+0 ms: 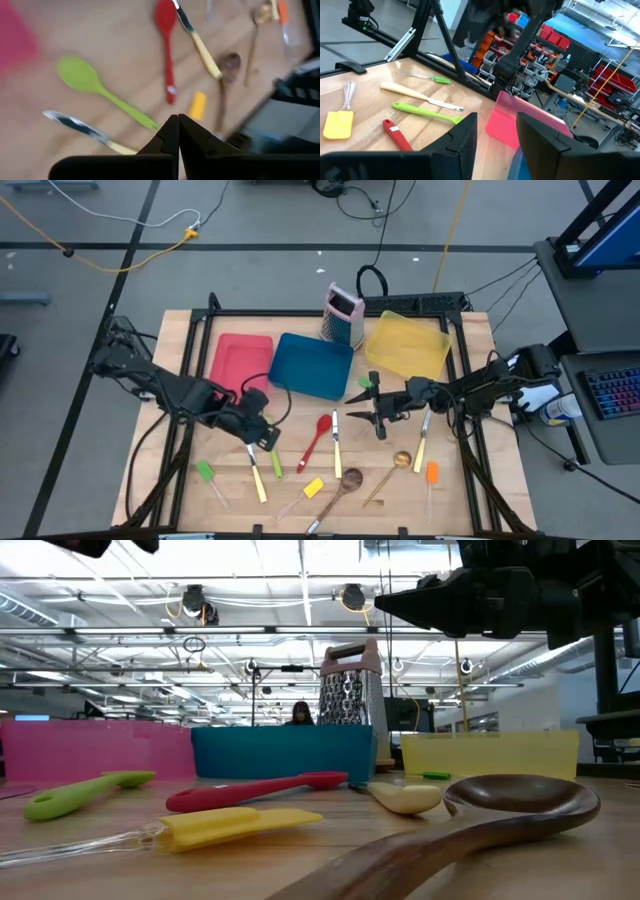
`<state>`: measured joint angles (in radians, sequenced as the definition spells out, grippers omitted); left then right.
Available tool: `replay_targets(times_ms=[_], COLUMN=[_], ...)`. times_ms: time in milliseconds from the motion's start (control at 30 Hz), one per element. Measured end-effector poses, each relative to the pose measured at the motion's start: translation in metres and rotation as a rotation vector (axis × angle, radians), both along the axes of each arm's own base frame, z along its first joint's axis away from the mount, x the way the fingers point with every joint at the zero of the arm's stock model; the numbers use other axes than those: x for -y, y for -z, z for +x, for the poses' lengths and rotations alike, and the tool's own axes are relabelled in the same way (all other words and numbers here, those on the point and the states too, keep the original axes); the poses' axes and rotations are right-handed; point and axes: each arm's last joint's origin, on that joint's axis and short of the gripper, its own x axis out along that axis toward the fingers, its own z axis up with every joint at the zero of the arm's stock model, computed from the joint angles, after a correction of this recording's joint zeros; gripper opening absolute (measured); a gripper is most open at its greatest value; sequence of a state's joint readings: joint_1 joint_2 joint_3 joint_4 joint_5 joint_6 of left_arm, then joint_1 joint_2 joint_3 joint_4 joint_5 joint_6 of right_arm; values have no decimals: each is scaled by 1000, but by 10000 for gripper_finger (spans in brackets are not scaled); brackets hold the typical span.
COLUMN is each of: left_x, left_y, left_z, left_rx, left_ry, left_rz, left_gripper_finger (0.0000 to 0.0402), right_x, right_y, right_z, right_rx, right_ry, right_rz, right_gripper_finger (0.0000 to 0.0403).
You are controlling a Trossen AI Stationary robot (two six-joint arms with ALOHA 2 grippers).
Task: Pick & Place Kitchen Items
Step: Put the green spoon into the red bin
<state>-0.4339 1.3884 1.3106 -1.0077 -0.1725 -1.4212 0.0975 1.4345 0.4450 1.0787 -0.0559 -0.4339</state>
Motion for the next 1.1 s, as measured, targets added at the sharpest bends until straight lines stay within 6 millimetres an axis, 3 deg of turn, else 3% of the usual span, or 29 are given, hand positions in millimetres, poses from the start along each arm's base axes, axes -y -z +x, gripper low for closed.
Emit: replay_targets(times_ms=[233,467,667,867,1100], left_x=[-3,-4,-14,-15,-18], left_y=[36,71,88,95,114], left_z=[-10,-23,-27,-22,-11], left_rx=[-86,-264,-343,-315,-151], left_ry=[-14,47,0,33,-119], left_rz=[194,107,70,-2,-48], left_gripper_finger=[13,24,32,84,162], right_x=[0,0,0,0,-1], right_y=[1,1,1,1,0], right_z=[0,0,0,0,0], right_rx=[-20,-23,-25,-25,-13], right_ry=[1,-1,-2,-2,-3], right_rz=[31,59,76,74,50], right_gripper_finger=[130,130,130,130,130])
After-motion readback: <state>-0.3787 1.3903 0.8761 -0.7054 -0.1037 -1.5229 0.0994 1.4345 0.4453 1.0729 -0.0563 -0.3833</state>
